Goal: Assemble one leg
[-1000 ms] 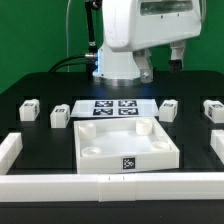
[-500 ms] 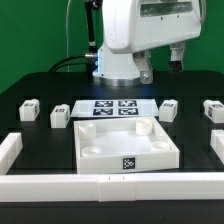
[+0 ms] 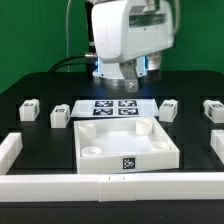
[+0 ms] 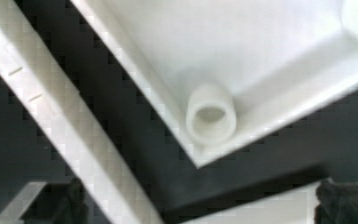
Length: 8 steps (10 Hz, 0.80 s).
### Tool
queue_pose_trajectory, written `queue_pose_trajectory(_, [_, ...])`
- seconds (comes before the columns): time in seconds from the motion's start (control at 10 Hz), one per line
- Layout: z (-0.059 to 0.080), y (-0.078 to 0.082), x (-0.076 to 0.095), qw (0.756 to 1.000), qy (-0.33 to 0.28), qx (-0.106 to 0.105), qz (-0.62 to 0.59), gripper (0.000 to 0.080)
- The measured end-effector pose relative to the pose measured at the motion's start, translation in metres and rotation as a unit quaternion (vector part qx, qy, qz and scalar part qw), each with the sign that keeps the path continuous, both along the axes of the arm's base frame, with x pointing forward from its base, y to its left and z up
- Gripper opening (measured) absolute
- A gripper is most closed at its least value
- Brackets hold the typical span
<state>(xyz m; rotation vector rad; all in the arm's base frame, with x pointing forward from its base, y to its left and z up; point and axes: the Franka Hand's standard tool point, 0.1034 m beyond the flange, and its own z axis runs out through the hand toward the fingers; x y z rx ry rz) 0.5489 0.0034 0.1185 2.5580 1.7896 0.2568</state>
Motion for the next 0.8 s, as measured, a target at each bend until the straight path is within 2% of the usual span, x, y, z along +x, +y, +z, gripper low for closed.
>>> queue_pose_trajectory(0.1, [-0.009, -0.006, -0.008, 0.999, -0.008, -0.010, 0.041, 0.0650])
queue_pose_trajectory(0.2, [-0.015, -0.007, -0.011, 0.997, -0.023, -0.024, 0.069, 0.0650])
queue_pose_trajectory(0.3, [-0.020, -0.005, -0.016, 0.997, -0.020, -0.028, 0.064, 0.0650])
queue_pose_trajectory(0.7, [-0.020, -0.008, -0.016, 0.997, -0.021, -0.031, 0.066, 0.0650])
queue_pose_trajectory(0.8, [-0.023, -0.013, -0.018, 0.987, -0.035, -0.053, 0.151, 0.0650])
